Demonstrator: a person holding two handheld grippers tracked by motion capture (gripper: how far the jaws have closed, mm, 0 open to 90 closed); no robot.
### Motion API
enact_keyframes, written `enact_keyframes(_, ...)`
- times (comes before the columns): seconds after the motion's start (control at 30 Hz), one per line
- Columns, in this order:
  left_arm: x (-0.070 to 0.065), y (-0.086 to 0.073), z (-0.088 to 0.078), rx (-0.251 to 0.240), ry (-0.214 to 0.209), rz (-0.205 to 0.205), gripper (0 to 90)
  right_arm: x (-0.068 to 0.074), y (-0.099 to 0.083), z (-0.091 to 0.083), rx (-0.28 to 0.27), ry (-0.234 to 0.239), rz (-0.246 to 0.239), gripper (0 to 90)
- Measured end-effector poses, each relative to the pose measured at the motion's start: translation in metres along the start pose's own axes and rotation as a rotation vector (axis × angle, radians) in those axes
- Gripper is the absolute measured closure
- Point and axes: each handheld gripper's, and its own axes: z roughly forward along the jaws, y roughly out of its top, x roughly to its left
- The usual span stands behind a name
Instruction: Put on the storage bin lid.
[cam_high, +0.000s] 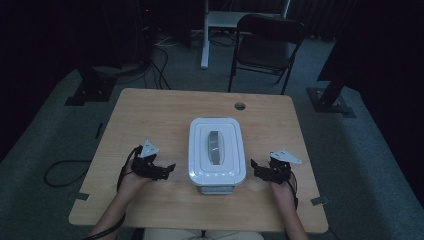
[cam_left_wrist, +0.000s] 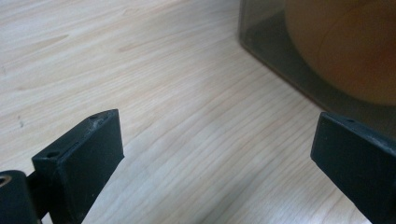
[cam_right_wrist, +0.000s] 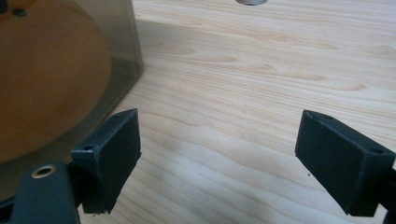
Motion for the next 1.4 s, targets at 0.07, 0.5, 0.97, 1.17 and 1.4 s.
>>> enact_keyframes(0.07, 0.001, -0.003, -0.002, 0.003, 0.005, -0.002, 3.0, -0.002, -0.002, -0.003, 0.002, -0.007, 0.002, 13.9)
enact_keyframes(0.5, 0.007, -0.023, -0.014, 0.038, 0.025, -0.020, 3.0, -0.016, -0.019, -0.022, 0.023, -0.052, 0.011, 13.9)
enact_keyframes(0.97, 0.020, -0.052, -0.037, 0.097, 0.125, -0.083, 3.0, -0.029, -0.038, -0.045, 0.050, -0.112, 0.051, 13.9)
enact_keyframes(1.17, 0.027, -0.063, -0.047, 0.104, 0.174, -0.121, 3.0, -0.034, -0.044, -0.054, 0.063, -0.141, 0.059, 13.9)
enact_keyframes(1.4, 0.035, -0.075, -0.054, 0.111, 0.241, -0.174, 3.0, -0.045, -0.047, -0.059, 0.074, -0.185, 0.121, 13.9)
